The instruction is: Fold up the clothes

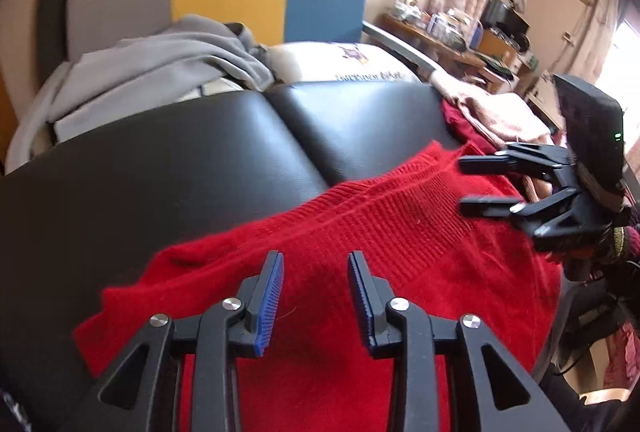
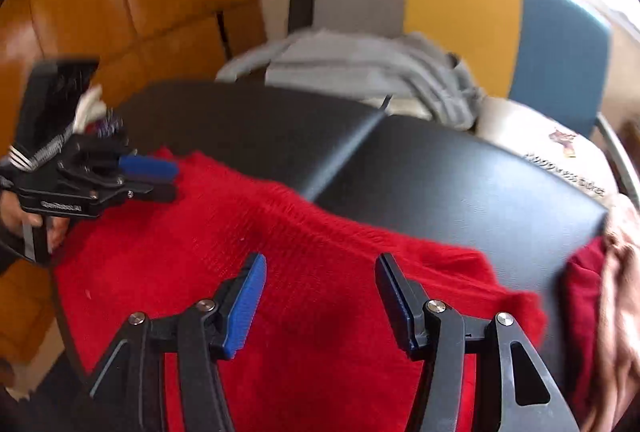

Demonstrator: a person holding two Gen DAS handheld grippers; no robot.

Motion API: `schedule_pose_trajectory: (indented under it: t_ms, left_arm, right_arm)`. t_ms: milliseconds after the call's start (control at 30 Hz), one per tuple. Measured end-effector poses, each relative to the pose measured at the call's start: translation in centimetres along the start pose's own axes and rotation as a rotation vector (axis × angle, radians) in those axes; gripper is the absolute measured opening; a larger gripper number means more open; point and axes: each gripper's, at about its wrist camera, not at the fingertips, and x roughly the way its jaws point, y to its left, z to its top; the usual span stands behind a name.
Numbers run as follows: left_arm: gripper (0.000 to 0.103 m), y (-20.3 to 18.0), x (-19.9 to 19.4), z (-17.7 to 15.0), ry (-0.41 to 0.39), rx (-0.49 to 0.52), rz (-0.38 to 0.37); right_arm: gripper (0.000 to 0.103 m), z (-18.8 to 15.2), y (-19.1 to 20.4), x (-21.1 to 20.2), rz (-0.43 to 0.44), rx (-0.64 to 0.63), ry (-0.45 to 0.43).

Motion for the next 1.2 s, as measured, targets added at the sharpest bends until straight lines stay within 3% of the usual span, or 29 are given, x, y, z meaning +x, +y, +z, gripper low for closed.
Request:
schedule_pose_trajectory:
  t_ms: [67,100,133,233,400,433,533,633,800,900,967,1167,1200]
  left_arm:
    - [0.043,-0.4,0.9,-0.4,0.046,0.022,-0.003]
    - [0.043,-0.4,1.6,-0.3,0.062,0.026,-0.009]
    - [0.038,-0.3,1.9,-0.4,0.058,0.018,-0.01]
    - [0.006,-0.4,1.5,-1.3,-0.002,-0.003,0.018]
    - [0.005,-1.1,-0.9,-1.5,-0.133,-0.027,0.09]
    - [0.004,-1.1,-1.1,-1.3,-0.15,-0.033,0.107]
    - [0.004,-0.4,-0.6,-0.6,-0.172,-0.079,0.121]
    - [0.005,0.7,2.1,-1.1,-0.119,-0.126,0.142]
    - [0.007,1.7,3.2,-2.0,-0.149,-0.187,0.131]
    - [0.007,0.9,3.2,-2.2,-0.148,-0.161,0.169]
    - [0.007,0.3,2.9,-2.7,-0.144,-0.134,0.187]
    - [0.007,-0.8,1.3,-4.8,-0.112,-0.09,0.178]
    - [0.008,-0.9,1.0,-5.0,-0.102,-0.086,0.172]
  right_arm:
    - [0.05,-0.2,0.3,1.3,-0.011,0.012,0.027]
    - [0.039,-0.4,0.4,1.3,-0.002,0.027,0.017]
    - [0.028,-0.6,0.5,1.2,0.009,0.04,0.01]
    - [0.01,-0.8,1.5,0.4,-0.02,0.027,-0.014]
    - [0.007,1.0,2.4,-0.2,-0.063,0.002,-0.086]
    - [0.001,1.5,2.2,-0.2,-0.068,0.008,-0.101]
    - [0.001,1.9,1.4,0.7,-0.08,0.072,-0.116]
    - [0.0,0.7,0.3,3.4,-0.078,0.143,-0.07]
    - [0.0,0.0,-0.9,4.0,-0.057,0.218,-0.101]
    - [0.0,0.0,-1.0,4.0,-0.047,0.236,-0.1]
    - [0.0,-1.0,-1.5,3.6,0.008,0.326,-0.109]
    - [0.0,-4.7,-0.1,1.5,0.115,0.445,-0.123]
    - [0.004,-5.1,0.3,0.8,0.126,0.452,-0.117]
